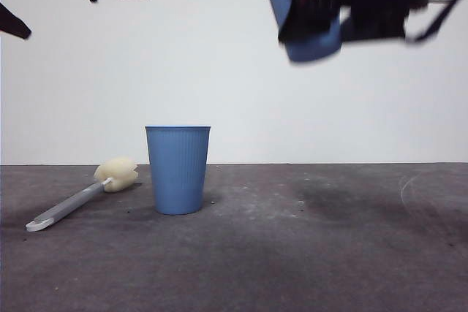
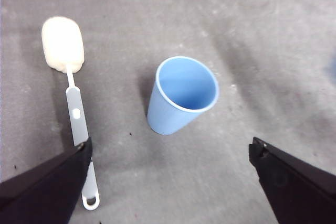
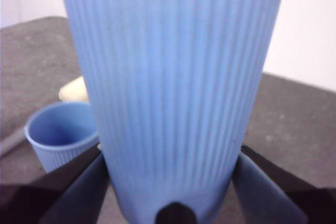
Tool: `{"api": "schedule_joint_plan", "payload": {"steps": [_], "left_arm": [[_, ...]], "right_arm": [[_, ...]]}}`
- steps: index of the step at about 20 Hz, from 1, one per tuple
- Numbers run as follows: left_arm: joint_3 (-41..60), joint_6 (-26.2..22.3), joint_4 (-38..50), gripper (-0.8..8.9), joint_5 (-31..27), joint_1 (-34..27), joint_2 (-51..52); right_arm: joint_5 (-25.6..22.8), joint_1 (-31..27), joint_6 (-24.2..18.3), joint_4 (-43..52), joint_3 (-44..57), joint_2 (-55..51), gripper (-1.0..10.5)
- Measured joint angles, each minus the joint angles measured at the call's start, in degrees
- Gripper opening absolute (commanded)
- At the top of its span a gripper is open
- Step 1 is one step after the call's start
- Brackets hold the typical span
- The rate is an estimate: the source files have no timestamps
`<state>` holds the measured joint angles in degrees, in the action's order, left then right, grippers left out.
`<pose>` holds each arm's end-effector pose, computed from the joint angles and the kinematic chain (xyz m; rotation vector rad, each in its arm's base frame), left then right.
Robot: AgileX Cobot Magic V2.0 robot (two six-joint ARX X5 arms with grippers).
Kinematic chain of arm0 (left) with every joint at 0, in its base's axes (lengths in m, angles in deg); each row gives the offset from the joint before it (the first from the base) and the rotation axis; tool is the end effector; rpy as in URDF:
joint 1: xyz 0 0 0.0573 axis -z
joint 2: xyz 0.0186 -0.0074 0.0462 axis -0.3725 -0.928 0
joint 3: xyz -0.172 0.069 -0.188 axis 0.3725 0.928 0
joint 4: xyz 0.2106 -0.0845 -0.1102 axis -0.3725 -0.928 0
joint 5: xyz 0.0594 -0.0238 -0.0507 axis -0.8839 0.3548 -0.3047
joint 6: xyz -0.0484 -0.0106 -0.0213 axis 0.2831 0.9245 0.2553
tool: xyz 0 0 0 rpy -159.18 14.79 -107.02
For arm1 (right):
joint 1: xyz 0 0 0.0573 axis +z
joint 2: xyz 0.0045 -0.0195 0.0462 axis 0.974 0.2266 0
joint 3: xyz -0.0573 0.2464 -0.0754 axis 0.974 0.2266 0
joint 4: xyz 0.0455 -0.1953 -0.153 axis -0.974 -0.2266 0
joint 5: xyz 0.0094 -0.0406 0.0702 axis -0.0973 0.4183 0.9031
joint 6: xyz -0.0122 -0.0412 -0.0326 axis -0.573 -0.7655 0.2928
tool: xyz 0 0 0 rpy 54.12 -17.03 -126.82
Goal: Pick up the cup brush,pick up the cup,insert the brush into the cup,clean the cup,put the cup brush back,put the cup back to the fixed position on the table
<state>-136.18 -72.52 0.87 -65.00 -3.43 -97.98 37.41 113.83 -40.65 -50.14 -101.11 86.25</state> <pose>0.1756 -0.0634 0.3141 -0.2041 0.6411 -0.3935 0.2077 0.1501 0.2381 -0.1661 0.1355 0.4835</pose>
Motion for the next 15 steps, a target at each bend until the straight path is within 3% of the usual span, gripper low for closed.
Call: {"api": "schedule_joint_plan", "payload": {"steps": [9, 15], "left_arm": [[0.00, -0.35, -2.19, 5.03, 0.79, 0.00, 3.10], [0.00, -1.20, -2.19, 5.03, 0.79, 0.00, 3.10]], "right_arm": [[3.72, -4.22, 2.16, 22.43, 1.40, 26.43, -0.1], [7.58, -9.68, 4.72, 29.40, 1.40, 33.40, -0.1]]}}
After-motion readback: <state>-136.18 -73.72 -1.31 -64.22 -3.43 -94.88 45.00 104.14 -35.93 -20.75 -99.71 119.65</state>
